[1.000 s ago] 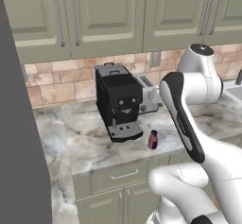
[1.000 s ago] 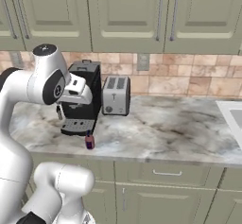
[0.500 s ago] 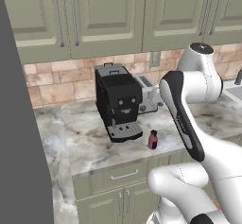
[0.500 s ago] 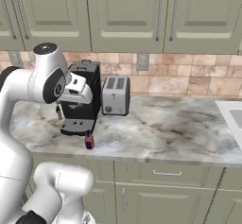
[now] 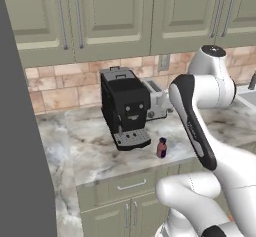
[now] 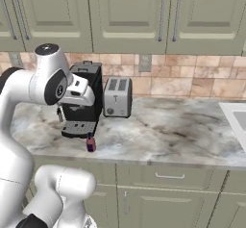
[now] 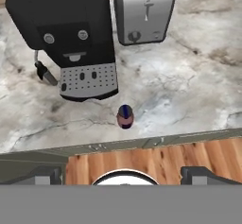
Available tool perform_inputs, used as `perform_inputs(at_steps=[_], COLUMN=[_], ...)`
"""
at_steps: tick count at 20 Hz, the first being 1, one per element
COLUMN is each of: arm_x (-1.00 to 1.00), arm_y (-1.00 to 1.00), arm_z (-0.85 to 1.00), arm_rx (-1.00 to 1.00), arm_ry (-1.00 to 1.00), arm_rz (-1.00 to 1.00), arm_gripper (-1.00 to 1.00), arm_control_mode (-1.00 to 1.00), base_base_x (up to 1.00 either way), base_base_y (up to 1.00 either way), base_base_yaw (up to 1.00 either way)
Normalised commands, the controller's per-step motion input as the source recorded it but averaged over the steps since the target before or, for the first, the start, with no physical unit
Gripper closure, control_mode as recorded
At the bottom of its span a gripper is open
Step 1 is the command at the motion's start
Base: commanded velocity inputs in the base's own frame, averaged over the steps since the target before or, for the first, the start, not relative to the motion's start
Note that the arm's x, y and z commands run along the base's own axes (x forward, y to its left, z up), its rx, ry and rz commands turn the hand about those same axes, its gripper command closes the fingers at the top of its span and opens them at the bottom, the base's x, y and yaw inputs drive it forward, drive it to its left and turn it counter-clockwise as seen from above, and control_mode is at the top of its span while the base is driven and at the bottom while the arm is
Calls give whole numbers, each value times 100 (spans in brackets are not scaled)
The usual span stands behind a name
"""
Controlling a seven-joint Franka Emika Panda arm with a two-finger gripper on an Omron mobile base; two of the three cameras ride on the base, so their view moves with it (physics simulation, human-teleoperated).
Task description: Place the drinks on the dining counter in a tight cluster.
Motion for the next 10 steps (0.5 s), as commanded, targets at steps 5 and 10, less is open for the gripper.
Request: perform_inputs(at_steps=[5,10], arm_x=[18,30], arm_y=[-6,-6], arm_z=[-7,-49], arm_rx=[0,0], arm_ry=[8,11], arm_rz=[0,4], arm_gripper=[-100,-100], arm_control_mode=[-100,-100], base_base_x=[0,0], base_base_y=[0,0], base_base_yaw=[0,0])
